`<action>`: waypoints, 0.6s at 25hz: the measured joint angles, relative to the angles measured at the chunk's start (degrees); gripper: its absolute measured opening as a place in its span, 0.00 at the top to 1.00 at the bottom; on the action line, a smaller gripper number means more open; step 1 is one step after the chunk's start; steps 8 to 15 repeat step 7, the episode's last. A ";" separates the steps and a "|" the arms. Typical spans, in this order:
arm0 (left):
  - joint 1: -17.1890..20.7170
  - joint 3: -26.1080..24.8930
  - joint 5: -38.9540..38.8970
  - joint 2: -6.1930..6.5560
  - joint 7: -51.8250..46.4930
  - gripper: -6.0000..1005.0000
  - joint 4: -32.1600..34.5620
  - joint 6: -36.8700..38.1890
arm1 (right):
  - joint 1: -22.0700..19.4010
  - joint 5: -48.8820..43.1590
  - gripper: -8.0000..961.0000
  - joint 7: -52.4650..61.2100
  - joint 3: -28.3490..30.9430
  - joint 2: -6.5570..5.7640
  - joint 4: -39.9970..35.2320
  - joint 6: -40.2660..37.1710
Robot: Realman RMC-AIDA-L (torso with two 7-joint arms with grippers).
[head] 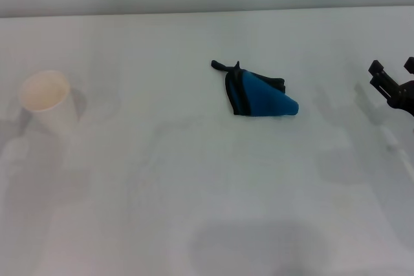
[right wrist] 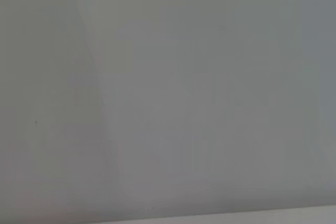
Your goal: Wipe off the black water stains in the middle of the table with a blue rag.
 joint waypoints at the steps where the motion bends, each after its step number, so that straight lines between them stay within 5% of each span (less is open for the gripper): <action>1: 0.22 0.00 0.00 -0.04 0.00 0.12 0.00 -0.01 | 0.00 0.00 0.12 0.01 -0.13 0.00 0.02 0.03; 15: 0.83 0.13 0.01 -0.21 -0.01 0.12 -0.42 -0.45 | -0.03 -0.17 0.12 0.03 -0.43 -0.01 0.07 0.56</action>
